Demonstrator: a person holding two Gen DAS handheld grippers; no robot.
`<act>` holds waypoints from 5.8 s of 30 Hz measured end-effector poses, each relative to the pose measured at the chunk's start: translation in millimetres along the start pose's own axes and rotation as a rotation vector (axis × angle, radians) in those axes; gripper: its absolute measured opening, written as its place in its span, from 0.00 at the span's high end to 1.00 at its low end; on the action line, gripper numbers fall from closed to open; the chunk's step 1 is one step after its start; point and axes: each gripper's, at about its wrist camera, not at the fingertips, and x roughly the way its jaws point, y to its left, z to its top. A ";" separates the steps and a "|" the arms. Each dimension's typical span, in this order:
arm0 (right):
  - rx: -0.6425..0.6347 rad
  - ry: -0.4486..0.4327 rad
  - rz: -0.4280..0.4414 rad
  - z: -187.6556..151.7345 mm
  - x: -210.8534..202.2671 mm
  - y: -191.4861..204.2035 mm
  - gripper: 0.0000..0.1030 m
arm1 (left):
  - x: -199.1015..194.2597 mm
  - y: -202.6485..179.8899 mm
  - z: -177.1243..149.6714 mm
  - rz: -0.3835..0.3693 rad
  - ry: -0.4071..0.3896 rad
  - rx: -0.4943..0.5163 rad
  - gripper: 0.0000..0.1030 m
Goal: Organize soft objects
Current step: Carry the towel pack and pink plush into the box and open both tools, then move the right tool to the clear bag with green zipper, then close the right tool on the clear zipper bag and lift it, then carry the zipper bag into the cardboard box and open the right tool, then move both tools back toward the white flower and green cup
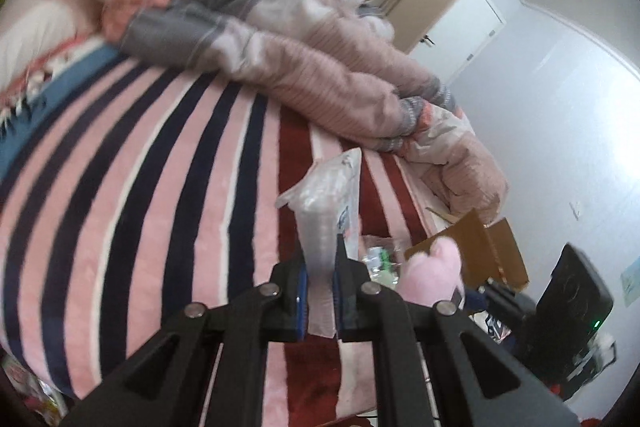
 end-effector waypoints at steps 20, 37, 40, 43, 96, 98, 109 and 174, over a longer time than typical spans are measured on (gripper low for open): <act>0.137 -0.145 -0.360 -3.0 -186.3 -136.9 0.60 | 45.6 -271.6 17.9 -0.134 0.030 0.479 0.92; 0.178 0.086 -0.401 -56.5 -150.1 -195.7 0.36 | 179.3 -323.3 -17.0 -0.050 0.271 0.602 0.92; 0.182 0.077 -0.396 -56.5 -152.6 -192.6 0.22 | 188.6 -323.6 -20.1 -0.018 0.294 0.630 0.87; 0.192 0.054 -0.384 -54.3 -156.0 -192.2 0.08 | 187.8 -322.4 -21.3 0.000 0.301 0.634 0.58; 0.131 0.259 -0.345 -89.8 83.6 -64.8 0.62 | 108.5 -37.0 -54.4 0.190 0.181 0.371 0.34; 0.128 0.242 -0.335 -88.2 77.3 -63.6 0.64 | 108.1 -40.2 -55.0 0.173 0.187 0.373 0.34; 0.056 0.009 -0.110 -44.9 18.9 -33.6 0.64 | 84.4 -90.7 -39.3 -0.136 0.183 0.357 0.37; 0.031 -0.126 -0.181 -16.5 -161.8 -107.3 0.41 | 89.6 -247.5 1.9 0.081 0.060 0.663 0.25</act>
